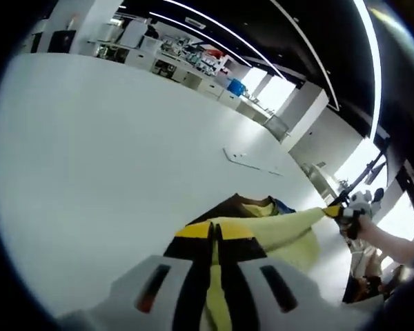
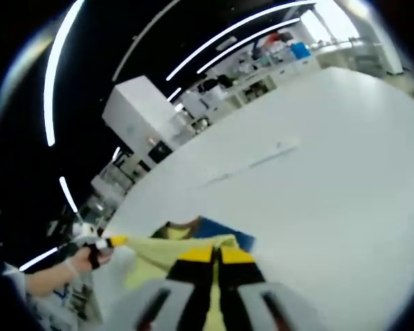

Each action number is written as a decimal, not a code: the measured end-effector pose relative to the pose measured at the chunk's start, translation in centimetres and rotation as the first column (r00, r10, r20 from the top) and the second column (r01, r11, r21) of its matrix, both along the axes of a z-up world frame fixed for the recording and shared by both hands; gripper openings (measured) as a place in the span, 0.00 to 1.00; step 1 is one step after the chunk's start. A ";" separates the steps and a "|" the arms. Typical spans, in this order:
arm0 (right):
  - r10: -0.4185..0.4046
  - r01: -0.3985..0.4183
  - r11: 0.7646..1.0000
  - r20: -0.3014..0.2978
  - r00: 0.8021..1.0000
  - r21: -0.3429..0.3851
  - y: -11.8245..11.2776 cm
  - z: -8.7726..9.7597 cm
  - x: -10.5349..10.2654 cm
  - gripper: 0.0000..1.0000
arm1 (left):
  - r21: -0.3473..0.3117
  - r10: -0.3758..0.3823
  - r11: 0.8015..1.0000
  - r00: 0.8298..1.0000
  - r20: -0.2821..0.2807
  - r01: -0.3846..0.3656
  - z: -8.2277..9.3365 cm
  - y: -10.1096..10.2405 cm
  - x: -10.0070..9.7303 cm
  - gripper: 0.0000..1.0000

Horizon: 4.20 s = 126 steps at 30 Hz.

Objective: Fold the garment on the visible template until the final outline fits inside the template.

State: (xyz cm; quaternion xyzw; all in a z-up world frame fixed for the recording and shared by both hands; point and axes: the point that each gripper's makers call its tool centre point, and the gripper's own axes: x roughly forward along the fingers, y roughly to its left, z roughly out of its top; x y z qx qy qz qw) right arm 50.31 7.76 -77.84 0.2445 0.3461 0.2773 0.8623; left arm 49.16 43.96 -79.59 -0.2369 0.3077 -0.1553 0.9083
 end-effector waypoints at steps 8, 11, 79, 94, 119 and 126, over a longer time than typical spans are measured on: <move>-0.050 0.051 0.998 -0.031 0.998 0.023 -0.2 -1.5 1.4 0.00 | 0.001 0.022 1.000 1.000 -0.016 -0.022 -1.2 -0.2 0.2 0.00; -0.054 0.055 0.998 -0.039 0.998 0.017 -0.3 -2.1 2.0 0.00 | 0.004 0.027 1.000 0.999 -0.024 -0.027 -1.7 0.0 0.6 0.00; 0.454 -0.409 0.870 0.127 0.882 -0.276 3.9 -2.7 -3.6 0.98 | 0.134 -0.499 0.862 0.865 0.059 0.488 -0.3 -5.9 -5.5 0.97; 0.500 -0.453 0.849 0.131 0.856 -0.273 5.5 -2.9 -3.5 0.94 | 0.113 -0.507 0.859 0.860 0.059 0.499 -0.8 -7.6 -5.0 0.93; 0.389 -0.347 0.907 0.155 0.908 -0.240 6.9 -3.0 1.9 0.92 | 0.098 -0.378 0.926 0.905 0.196 0.365 3.0 -6.1 1.3 0.91; 0.373 -0.336 0.915 0.153 0.915 -0.223 7.0 -2.9 2.4 0.91 | 0.125 -0.423 0.905 0.892 0.161 0.406 2.8 -5.8 -0.4 0.89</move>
